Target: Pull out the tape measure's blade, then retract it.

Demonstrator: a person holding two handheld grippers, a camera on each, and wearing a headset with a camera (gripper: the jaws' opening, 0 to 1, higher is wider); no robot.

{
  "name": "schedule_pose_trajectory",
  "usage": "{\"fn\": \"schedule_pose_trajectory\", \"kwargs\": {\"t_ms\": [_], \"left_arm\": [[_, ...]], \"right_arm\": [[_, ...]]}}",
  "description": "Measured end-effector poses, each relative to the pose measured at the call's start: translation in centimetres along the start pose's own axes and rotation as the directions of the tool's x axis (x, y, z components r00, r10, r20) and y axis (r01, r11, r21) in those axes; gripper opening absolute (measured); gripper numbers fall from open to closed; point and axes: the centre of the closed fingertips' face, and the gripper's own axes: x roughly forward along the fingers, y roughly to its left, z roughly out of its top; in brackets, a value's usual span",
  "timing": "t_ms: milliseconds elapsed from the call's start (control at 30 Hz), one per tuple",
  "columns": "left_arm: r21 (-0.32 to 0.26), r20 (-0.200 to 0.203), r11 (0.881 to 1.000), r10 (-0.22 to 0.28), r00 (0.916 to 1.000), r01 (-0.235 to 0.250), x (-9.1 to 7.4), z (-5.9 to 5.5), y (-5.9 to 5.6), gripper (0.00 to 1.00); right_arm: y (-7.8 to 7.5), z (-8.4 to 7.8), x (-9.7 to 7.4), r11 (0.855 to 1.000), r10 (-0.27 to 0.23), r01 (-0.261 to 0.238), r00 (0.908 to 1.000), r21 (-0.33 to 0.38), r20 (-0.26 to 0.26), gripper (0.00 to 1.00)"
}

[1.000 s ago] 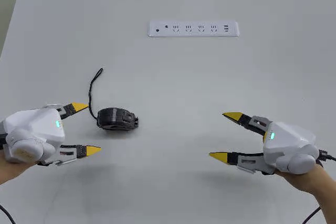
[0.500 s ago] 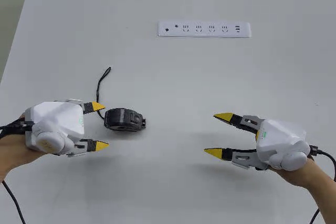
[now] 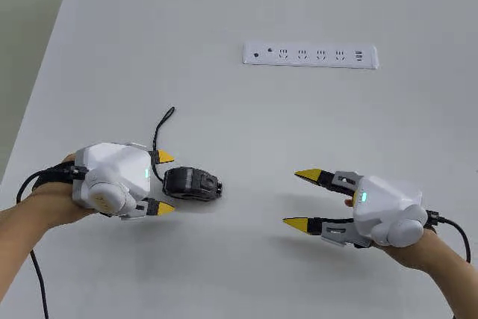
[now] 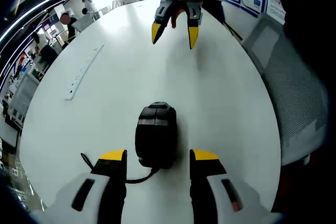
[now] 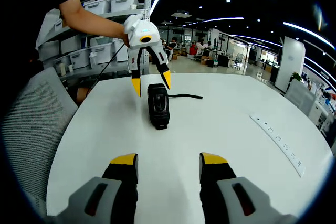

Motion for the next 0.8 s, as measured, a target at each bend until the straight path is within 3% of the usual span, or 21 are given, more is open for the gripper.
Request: {"fn": "schedule_pose_trajectory", "kwargs": {"t_ms": [433,800], "left_arm": [[0.039,-0.044,0.998,-0.051,0.9977,0.053,1.2,-0.7,0.0,0.41],[0.046,-0.059,0.996,-0.074,0.9955,0.077,1.9,-1.0,0.0,0.36]], "right_arm": [[0.3,0.3,3.7,0.998,0.062,-0.063,0.9979,0.019,0.017,0.42],[0.8,1.2,6.6,0.994,0.109,-0.109,0.9935,-0.019,0.03,0.36]]}}
